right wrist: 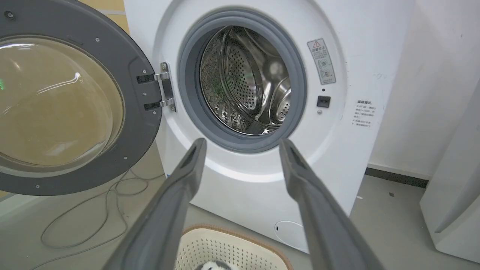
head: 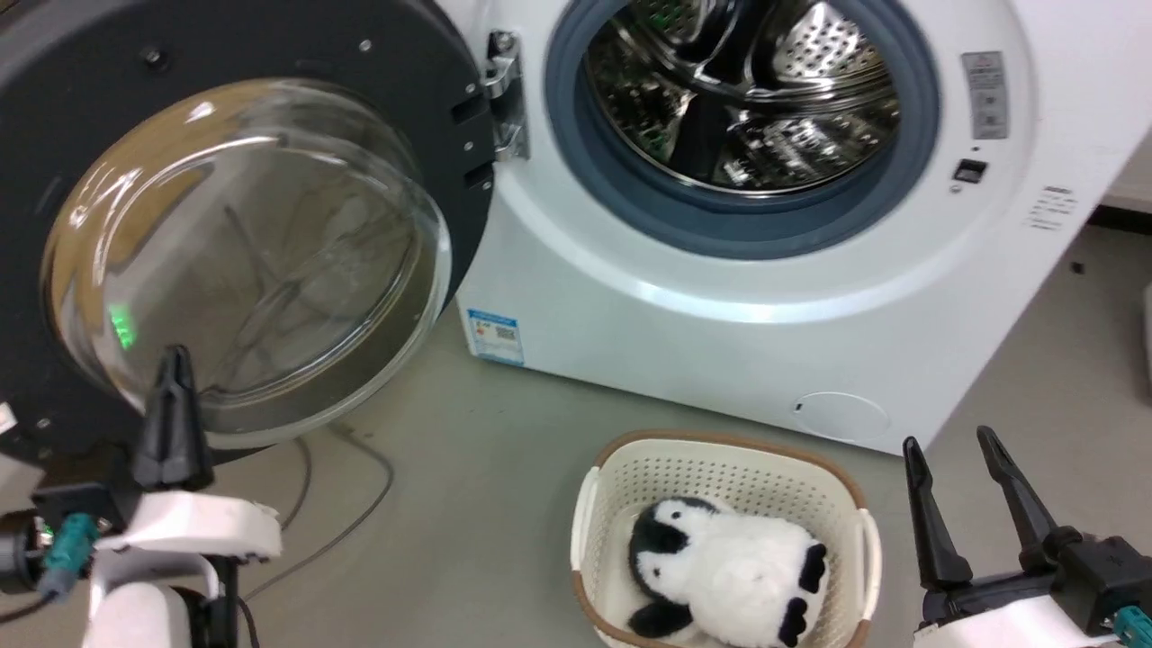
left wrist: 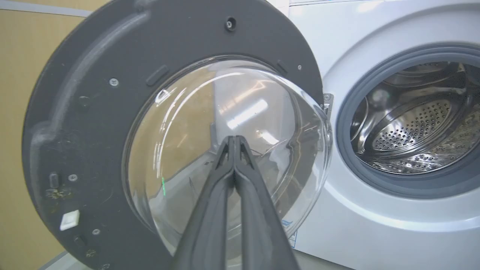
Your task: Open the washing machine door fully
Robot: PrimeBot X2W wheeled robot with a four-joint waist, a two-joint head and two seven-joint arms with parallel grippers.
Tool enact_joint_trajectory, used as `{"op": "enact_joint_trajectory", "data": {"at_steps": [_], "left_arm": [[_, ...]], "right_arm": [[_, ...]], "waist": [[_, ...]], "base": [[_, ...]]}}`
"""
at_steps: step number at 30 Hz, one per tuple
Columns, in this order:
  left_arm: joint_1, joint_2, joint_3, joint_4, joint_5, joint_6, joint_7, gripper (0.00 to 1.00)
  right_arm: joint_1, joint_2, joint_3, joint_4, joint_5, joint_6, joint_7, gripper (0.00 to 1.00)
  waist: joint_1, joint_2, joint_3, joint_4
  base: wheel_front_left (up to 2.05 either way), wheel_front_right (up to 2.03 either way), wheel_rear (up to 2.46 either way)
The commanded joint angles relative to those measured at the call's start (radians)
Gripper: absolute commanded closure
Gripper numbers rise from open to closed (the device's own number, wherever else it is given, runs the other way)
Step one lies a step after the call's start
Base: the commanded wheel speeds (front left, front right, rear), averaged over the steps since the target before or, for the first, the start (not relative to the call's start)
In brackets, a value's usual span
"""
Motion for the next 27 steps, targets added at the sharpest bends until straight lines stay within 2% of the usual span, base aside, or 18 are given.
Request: {"op": "enact_joint_trajectory", "data": {"at_steps": [1, 11, 25, 26, 27], "left_arm": [[0.017, -0.004, -0.008, -0.008, 0.0, -0.004, -0.004, 1.0], [0.132, -0.039, -0.115, -0.084, -0.018, -0.01, -0.004, 1.0], [0.226, -0.051, -0.176, -0.108, -0.036, -0.001, -0.004, 0.98], [0.231, -0.051, -0.18, -0.106, -0.039, -0.001, -0.004, 0.66], [0.235, -0.052, -0.184, -0.103, -0.039, -0.001, -0.004, 0.08]], "right_arm": [[0.013, 0.004, 0.0, -0.007, 0.004, 0.001, -0.003, 0.0], [0.047, 0.004, -0.009, -0.033, 0.007, 0.001, -0.003, 0.0], [0.078, 0.004, -0.01, -0.027, 0.016, 0.001, -0.003, 0.0], [0.08, 0.004, -0.011, -0.026, 0.017, 0.001, -0.003, 0.0], [0.082, 0.004, -0.011, -0.025, 0.018, 0.001, -0.003, 0.0]], "waist": [[0.0001, 0.0, -0.017, -0.019], [0.0001, 0.0, -0.05, -0.111], [0.0001, 0.0, -0.07, -0.206], [0.0001, 0.0, -0.071, -0.211], [0.0001, 0.0, -0.072, -0.217]], "base": [[0.0, 0.0, 0.0], [0.0, 0.0, 0.0], [0.0, 0.0, 0.0], [0.0, 0.0, 0.0], [0.0, 0.0, 0.0]]}}
